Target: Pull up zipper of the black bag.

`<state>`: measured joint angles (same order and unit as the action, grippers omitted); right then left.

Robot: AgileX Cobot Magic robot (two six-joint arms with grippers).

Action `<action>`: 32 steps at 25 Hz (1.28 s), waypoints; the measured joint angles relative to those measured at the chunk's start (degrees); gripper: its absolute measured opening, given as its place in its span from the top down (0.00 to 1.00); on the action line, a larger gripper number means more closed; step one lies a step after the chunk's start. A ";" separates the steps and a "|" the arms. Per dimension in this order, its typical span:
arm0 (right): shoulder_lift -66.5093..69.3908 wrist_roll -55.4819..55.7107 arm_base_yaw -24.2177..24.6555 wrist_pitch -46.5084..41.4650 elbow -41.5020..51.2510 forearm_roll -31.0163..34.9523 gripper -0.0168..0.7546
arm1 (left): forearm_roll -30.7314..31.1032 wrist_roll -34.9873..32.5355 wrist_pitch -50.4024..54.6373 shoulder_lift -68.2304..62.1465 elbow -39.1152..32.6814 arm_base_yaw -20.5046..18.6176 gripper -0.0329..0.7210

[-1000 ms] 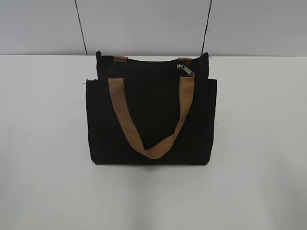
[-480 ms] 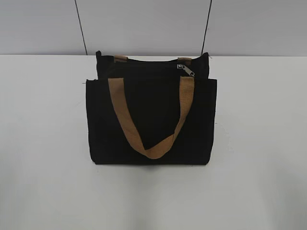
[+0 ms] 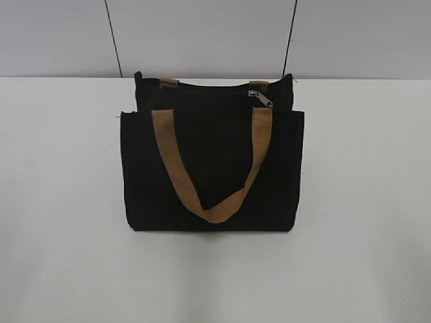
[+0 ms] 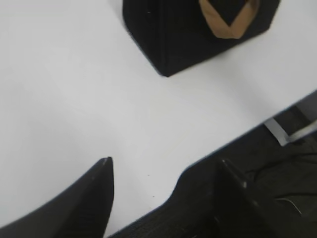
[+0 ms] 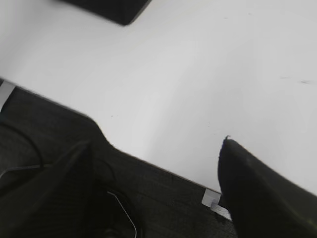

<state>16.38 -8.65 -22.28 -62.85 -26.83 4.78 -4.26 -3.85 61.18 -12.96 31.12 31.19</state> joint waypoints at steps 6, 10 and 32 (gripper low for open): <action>-6.53 0.00 18.03 0.07 0.00 3.35 0.21 | 0.00 0.00 -0.06 3.36 0.00 -14.41 0.34; -12.16 0.00 25.24 0.07 0.00 3.88 0.21 | 0.00 0.00 -0.06 6.83 0.00 -23.26 0.37; -16.83 0.00 26.18 0.24 0.04 4.45 0.21 | 0.00 0.00 -0.02 13.19 -0.16 -30.32 0.39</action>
<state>-0.45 -8.65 3.90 -62.60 -26.79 9.23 -4.26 -3.85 61.16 0.22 30.95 0.88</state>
